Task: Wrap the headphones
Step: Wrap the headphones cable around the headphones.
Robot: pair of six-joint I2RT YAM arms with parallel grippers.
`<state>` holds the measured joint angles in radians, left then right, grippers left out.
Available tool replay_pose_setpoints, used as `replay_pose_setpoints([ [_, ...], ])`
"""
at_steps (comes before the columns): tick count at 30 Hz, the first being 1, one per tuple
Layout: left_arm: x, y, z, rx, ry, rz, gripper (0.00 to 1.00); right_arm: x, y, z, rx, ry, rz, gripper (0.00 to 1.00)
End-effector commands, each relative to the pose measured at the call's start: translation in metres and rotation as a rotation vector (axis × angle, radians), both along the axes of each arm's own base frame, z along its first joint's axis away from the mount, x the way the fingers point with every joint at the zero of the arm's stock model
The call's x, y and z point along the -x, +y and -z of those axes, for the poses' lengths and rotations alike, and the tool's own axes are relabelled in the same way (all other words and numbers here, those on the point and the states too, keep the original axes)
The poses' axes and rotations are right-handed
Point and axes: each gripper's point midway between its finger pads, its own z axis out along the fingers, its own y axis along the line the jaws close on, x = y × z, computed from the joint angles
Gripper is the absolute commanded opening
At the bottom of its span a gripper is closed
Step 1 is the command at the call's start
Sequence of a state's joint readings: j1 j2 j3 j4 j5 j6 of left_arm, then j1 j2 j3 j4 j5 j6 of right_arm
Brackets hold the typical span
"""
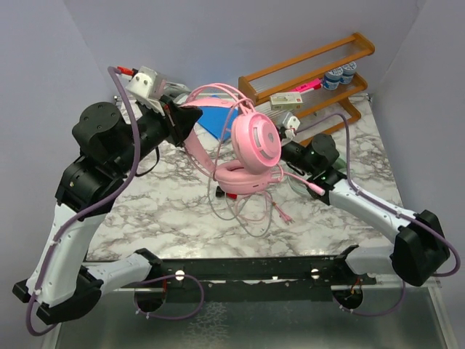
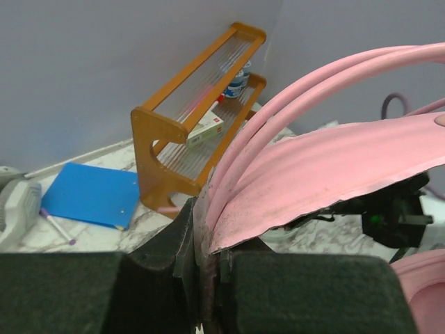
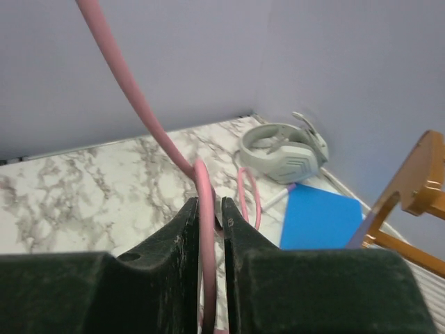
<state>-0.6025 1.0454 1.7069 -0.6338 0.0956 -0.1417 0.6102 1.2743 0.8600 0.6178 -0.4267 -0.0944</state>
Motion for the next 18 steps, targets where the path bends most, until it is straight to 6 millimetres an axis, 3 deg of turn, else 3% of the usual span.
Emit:
replay_pose_setpoints([
  [1,0.005,-0.006,-0.048,0.268,0.045,0.012,0.0,0.021,0.02,0.002,-0.075,0.033,-0.188,0.18],
  [6,-0.011,-0.002,-0.049,0.331,0.092,-0.069,0.0,0.026,0.031,0.011,-0.102,0.08,-0.268,0.18],
  [11,-0.028,0.015,-0.051,0.36,0.084,-0.202,0.0,0.028,0.037,0.025,-0.076,0.136,-0.313,0.14],
  [18,-0.041,0.029,-0.065,0.419,0.053,-0.302,0.0,0.044,0.039,0.055,-0.058,0.221,-0.388,0.23],
])
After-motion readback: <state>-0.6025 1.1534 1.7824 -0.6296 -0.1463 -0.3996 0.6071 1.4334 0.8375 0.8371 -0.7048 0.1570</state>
